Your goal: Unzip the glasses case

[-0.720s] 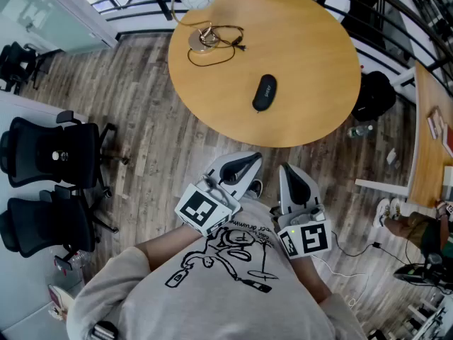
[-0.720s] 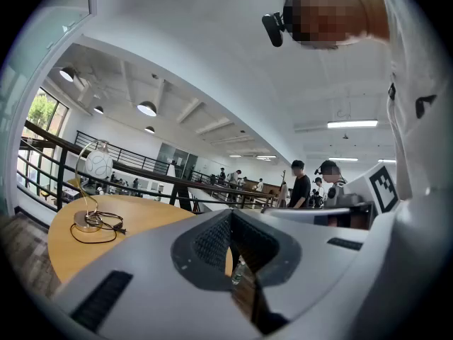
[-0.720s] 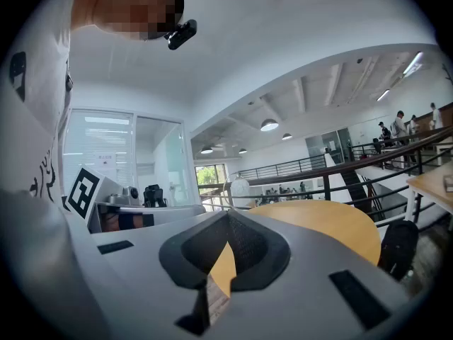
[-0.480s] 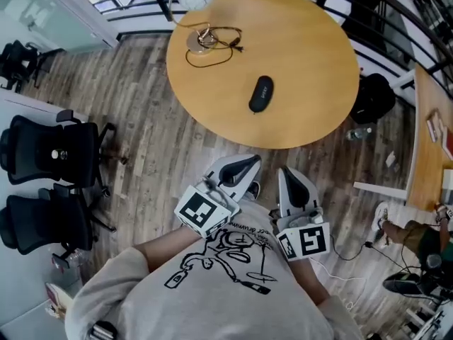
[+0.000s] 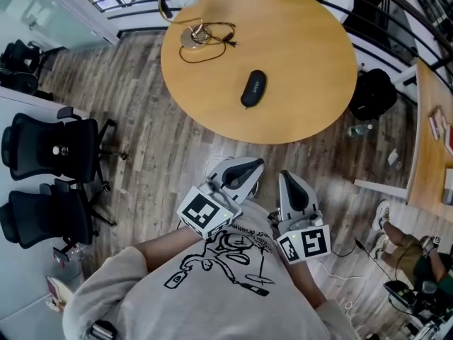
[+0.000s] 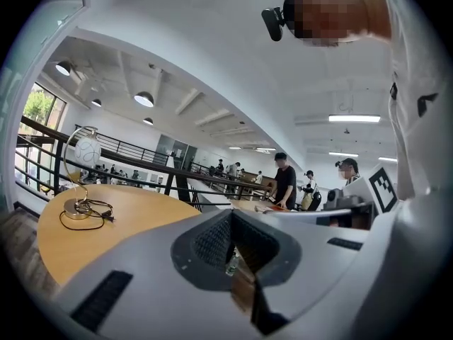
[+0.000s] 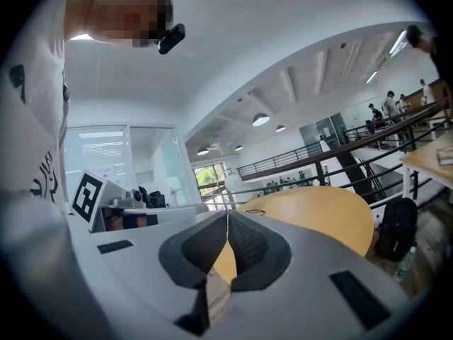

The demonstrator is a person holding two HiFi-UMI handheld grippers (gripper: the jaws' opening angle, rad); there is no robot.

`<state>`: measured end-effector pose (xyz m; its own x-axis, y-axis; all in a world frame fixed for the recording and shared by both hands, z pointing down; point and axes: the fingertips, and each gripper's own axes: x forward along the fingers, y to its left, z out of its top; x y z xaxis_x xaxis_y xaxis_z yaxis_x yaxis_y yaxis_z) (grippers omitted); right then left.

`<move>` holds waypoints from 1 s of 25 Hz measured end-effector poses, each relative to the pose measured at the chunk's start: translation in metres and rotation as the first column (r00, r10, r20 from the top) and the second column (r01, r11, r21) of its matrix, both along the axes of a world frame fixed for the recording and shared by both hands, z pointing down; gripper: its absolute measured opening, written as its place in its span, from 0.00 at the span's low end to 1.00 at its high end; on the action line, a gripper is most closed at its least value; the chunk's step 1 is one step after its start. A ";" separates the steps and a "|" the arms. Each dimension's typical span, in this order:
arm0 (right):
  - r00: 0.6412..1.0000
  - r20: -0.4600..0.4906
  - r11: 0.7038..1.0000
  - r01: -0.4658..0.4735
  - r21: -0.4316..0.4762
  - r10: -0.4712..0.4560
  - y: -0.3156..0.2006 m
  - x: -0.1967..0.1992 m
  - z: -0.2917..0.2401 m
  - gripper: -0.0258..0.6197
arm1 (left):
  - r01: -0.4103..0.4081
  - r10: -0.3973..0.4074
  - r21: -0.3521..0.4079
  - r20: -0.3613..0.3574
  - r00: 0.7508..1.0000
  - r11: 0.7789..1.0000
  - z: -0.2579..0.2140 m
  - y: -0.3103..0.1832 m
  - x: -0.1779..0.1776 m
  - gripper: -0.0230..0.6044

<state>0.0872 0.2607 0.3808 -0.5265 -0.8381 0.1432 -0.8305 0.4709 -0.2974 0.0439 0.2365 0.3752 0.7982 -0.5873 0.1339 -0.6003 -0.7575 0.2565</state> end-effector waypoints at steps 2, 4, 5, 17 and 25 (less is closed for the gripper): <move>1.000 0.006 1.000 -0.009 -0.009 0.009 -0.002 0.006 0.003 0.08 | 0.008 -0.008 -0.017 0.002 1.000 1.000 0.004 -0.004 0.002 0.05; 1.000 0.012 1.000 -0.013 -0.020 0.014 -0.008 0.012 0.007 0.08 | 0.015 -0.015 -0.028 0.006 1.000 1.000 0.007 -0.009 0.006 0.05; 1.000 0.016 1.000 -0.015 -0.025 0.015 -0.011 0.014 0.008 0.08 | 0.016 -0.016 -0.030 0.009 1.000 0.999 0.009 -0.011 0.007 0.05; 1.000 0.009 0.999 0.002 -0.042 -0.001 -0.075 0.002 0.012 0.08 | 0.057 -0.057 -0.035 -0.003 0.998 0.998 0.012 -0.077 -0.012 0.05; 1.000 -0.021 1.000 0.009 0.000 -0.009 -0.153 -0.033 -0.006 0.08 | 0.081 -0.082 -0.016 -0.028 0.996 0.997 -0.002 -0.165 -0.052 0.05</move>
<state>0.0542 0.1078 0.3744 -0.5304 -0.8335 0.1545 -0.8326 0.4780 -0.2797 -0.0076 0.0713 0.3734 0.7514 -0.6486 0.1211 -0.6522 -0.7022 0.2855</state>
